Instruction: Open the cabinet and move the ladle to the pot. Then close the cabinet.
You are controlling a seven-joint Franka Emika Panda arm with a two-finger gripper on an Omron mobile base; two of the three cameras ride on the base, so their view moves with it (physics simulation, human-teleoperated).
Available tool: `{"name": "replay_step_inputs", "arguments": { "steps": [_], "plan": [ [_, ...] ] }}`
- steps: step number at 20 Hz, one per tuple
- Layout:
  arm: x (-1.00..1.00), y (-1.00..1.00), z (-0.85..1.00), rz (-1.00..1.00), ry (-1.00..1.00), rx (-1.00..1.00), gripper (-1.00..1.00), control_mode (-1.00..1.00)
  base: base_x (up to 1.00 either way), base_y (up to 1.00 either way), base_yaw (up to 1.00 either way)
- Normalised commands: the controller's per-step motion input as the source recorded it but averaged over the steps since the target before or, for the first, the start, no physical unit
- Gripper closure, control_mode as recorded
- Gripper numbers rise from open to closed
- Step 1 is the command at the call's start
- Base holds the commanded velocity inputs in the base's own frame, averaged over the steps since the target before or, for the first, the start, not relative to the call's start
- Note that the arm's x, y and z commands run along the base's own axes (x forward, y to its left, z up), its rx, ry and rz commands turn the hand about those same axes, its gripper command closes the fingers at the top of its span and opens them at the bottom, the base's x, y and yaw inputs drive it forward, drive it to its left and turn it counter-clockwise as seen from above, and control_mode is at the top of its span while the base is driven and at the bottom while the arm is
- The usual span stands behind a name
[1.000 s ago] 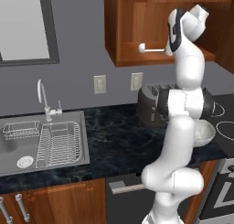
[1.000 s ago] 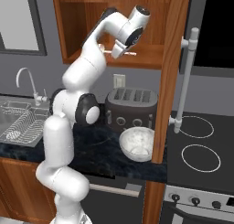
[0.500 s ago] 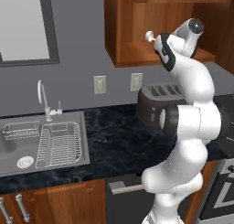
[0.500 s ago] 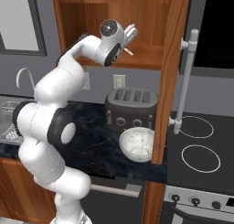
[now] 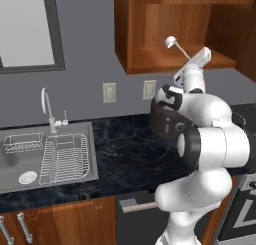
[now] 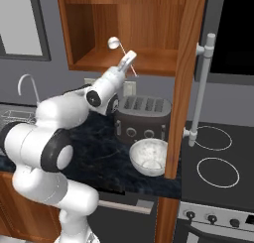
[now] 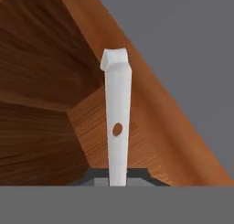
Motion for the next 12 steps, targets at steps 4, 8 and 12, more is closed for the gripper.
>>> {"name": "replay_step_inputs", "arguments": {
  "steps": [4, 8, 12],
  "plan": [
    [-1.0, 0.0, 0.29, 0.0, 0.66, 0.1, 1.0, -1.0, 0.0, 0.0, 0.0],
    [-0.97, -0.02, 0.75, 0.0, 0.63, 0.11, 1.0, -1.0, 0.0, 0.0, 0.0],
    [-0.88, 0.0, 0.96, 0.0, 0.57, 0.09, 1.0, -1.0, 0.0, 0.0, 0.0]
  ]
}}
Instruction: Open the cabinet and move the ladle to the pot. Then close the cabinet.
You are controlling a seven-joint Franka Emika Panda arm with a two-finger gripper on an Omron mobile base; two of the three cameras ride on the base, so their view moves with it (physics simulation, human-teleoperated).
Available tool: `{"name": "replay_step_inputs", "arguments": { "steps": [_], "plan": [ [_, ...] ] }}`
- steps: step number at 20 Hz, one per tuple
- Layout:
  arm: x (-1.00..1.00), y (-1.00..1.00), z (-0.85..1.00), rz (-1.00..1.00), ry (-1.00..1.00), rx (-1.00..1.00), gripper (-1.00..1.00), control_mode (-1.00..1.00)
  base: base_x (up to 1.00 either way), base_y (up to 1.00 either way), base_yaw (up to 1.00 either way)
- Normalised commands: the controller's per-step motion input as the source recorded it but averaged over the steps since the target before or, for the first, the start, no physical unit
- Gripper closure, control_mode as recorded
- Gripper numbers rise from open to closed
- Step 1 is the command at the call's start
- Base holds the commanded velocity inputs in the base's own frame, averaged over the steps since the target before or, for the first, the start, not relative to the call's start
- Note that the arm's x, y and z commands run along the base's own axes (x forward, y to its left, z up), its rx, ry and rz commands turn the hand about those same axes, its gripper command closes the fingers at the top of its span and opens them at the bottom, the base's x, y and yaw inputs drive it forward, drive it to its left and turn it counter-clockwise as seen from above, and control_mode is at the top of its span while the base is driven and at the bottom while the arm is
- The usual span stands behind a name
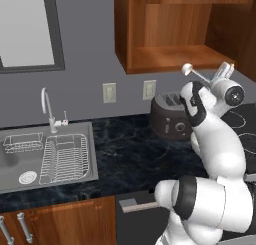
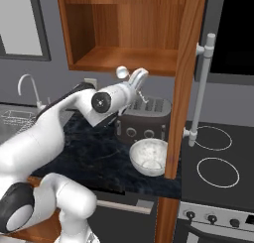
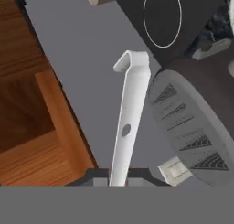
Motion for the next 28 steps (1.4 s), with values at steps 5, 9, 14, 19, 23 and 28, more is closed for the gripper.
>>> {"name": "replay_step_inputs", "arguments": {
  "steps": [5, 9, 14, 19, 23, 28],
  "plan": [
    [-0.78, 0.0, 0.94, 0.0, 0.54, 0.09, 1.0, -1.0, 0.0, 0.0, 0.0],
    [-0.41, 0.04, 0.92, 0.0, 0.49, 0.09, 1.0, -1.0, 0.0, 0.0, 0.0],
    [-0.43, 0.0, 0.24, 0.0, 0.22, 0.02, 1.0, -1.0, 0.0, 0.0, 0.0],
    [-0.65, 0.01, -0.06, 0.0, 0.06, 0.01, 1.0, -1.0, 0.0, 0.0, 0.0],
    [-0.62, 0.08, -0.35, 0.0, 0.04, 0.02, 1.0, -1.0, 0.0, 0.0, 0.0],
    [-0.46, 0.13, -0.4, 0.0, 0.01, 0.03, 1.0, -1.0, 0.0, 0.0, 0.0]
  ]
}}
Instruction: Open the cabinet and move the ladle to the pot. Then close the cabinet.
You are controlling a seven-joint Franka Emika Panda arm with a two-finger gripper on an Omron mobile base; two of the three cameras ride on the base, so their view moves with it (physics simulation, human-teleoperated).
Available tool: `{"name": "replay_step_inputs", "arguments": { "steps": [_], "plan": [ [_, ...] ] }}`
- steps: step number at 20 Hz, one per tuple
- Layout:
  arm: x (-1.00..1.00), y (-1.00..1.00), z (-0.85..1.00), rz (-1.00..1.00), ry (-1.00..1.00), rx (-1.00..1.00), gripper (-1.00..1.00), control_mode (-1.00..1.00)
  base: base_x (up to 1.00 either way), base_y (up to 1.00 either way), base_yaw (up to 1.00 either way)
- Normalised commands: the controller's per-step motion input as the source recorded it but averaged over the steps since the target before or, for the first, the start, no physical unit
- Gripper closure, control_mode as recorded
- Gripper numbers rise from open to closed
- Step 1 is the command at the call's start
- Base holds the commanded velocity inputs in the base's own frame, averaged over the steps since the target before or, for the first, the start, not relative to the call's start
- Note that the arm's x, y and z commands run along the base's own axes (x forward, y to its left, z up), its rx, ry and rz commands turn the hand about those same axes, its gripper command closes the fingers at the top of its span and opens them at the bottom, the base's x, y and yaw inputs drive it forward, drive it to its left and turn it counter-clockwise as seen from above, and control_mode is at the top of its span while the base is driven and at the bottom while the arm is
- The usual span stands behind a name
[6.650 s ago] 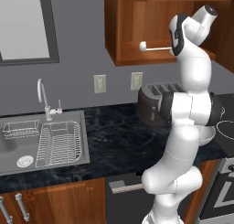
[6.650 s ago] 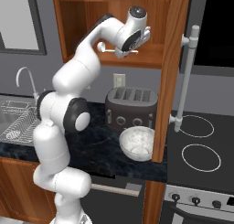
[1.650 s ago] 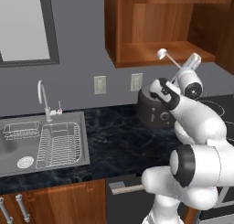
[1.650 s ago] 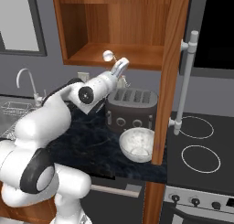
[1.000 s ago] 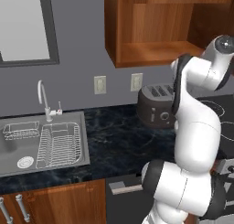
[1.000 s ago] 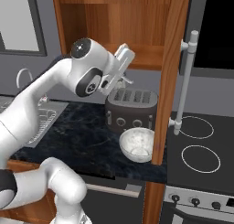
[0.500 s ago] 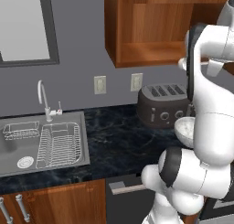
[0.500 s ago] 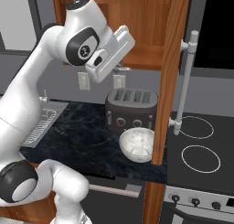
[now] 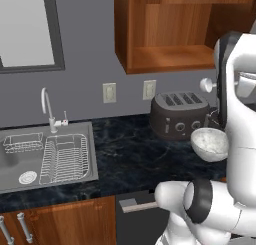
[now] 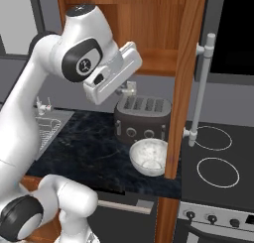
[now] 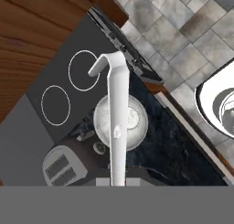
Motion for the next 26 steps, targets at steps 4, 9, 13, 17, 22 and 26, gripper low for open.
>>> {"name": "replay_step_inputs", "arguments": {
  "steps": [4, 9, 13, 17, 22, 26],
  "plan": [
    [-0.25, 0.08, -0.16, 0.0, 0.03, 0.02, 1.0, -1.0, 0.0, 0.0, 0.0],
    [-0.07, 0.18, -0.01, 0.0, 0.03, 0.0, 1.0, -1.0, 0.0, 0.0, 0.0],
    [-0.02, 0.18, 0.0, 0.0, -0.05, 0.0, 1.0, -1.0, 0.0, 0.0, 0.0],
    [0.0, 0.04, 0.0, 0.0, -0.03, 0.0, 1.0, -1.0, 0.0, 0.0, 0.0],
    [-0.62, 0.01, 0.07, 0.0, 0.0, 0.0, 1.0, -1.0, 0.0, 0.0, 0.0],
    [-1.0, 0.0, 0.19, 0.0, 0.0, 0.02, 1.0, -1.0, 0.0, 0.0, 0.0]
  ]
}}
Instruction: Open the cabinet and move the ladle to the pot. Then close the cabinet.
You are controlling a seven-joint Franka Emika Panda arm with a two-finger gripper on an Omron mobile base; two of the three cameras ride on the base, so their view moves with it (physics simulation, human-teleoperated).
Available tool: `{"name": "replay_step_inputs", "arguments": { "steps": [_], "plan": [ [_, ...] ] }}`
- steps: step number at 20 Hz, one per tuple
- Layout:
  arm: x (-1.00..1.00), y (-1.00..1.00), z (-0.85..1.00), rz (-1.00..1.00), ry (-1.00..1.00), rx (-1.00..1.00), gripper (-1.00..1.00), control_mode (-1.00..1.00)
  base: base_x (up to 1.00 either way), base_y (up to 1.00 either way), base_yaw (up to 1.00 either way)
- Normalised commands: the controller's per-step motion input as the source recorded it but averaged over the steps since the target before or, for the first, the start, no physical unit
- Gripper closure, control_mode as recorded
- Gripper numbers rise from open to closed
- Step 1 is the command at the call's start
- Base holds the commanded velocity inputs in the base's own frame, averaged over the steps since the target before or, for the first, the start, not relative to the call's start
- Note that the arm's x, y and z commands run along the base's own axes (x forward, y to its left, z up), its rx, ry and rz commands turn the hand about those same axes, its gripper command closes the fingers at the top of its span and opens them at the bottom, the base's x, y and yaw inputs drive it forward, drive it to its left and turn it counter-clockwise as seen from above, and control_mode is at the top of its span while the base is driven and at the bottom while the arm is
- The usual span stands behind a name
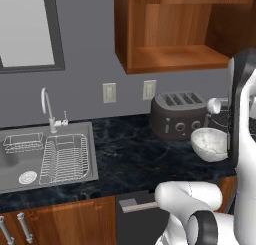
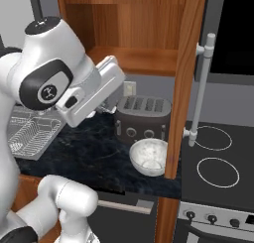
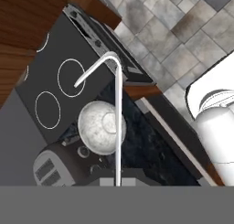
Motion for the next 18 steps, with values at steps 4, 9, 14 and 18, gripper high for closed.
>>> {"name": "replay_step_inputs", "arguments": {
  "steps": [4, 9, 14, 18],
  "plan": [
    [-1.0, 0.0, 0.17, 0.0, 0.04, 0.03, 1.0, -1.0, 0.0, 0.0, 0.0],
    [-1.0, 0.0, 0.06, 0.0, 0.01, 0.01, 1.0, -1.0, 0.0, 0.0, 0.0],
    [-0.12, 0.28, 0.0, 0.0, 0.01, 0.0, 1.0, -1.0, 0.0, 0.0, 0.0],
    [0.07, 0.05, 0.0, 0.0, 0.0, 0.0, 1.0, -1.0, 0.0, 0.0, 0.0]
  ]
}}
